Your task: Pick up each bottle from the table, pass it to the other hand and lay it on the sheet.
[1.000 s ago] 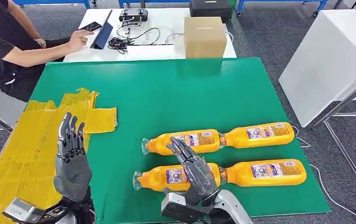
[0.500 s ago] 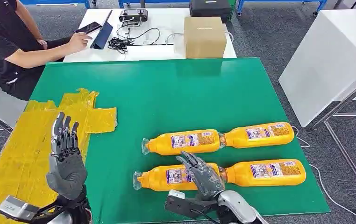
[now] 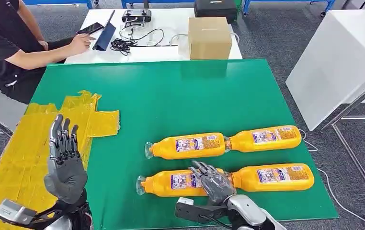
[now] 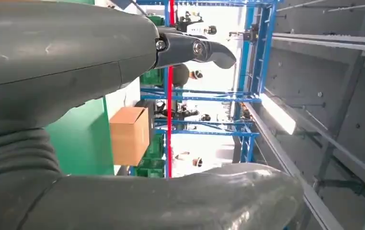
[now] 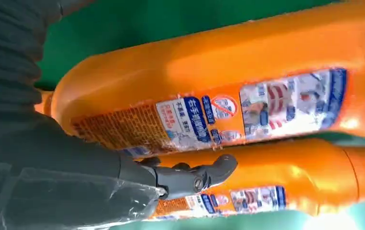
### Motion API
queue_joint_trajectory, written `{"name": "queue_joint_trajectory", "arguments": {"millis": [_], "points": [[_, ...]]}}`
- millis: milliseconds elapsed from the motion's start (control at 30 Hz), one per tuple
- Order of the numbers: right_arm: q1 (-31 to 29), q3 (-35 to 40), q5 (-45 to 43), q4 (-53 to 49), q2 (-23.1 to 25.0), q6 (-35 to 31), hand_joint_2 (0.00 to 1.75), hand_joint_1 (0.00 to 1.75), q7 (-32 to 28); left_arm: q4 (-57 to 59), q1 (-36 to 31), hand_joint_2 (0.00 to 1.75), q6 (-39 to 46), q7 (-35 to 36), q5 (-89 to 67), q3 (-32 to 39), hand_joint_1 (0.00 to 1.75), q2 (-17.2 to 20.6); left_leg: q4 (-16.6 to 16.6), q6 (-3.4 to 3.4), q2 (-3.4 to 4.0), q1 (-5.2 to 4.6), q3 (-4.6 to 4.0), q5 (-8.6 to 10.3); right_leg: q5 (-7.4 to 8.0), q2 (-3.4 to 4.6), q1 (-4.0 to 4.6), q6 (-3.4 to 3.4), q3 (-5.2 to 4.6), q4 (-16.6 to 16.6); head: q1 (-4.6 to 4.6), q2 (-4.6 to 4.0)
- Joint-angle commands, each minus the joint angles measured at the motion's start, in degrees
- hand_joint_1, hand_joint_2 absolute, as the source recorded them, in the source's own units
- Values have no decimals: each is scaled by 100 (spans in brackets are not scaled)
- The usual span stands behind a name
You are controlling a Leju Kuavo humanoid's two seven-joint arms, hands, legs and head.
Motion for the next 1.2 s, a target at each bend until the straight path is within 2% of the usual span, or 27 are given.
{"name": "queue_joint_trajectory", "arguments": {"millis": [33,300,333,367,1200], "points": [[-261,289,-11,473,-99,60,175,0,49,313,-158,0,-16,36,14,154,0,-47,-7,-4,6,2,18,-2,1,3,2,1,20,-13,0,0],[-550,616,-97,847,-240,576,175,0,137,416,-232,0,-46,67,108,172,0,-35,-7,-3,3,1,12,1,3,1,1,0,13,-10,0,0],[-572,634,-140,909,-246,603,175,110,124,434,-249,0,-45,66,120,167,0,-32,-10,-5,5,3,21,1,3,1,3,0,23,-15,0,0],[-572,628,-198,939,-243,622,175,175,111,443,-257,0,-48,65,128,161,0,-29,-11,-3,2,1,20,2,3,-1,1,1,21,-15,0,0],[-559,586,-516,1109,-212,613,175,175,123,470,-310,0,-38,77,220,106,0,9,-8,-3,-5,3,44,2,2,-8,2,0,44,-14,0,0]]}}
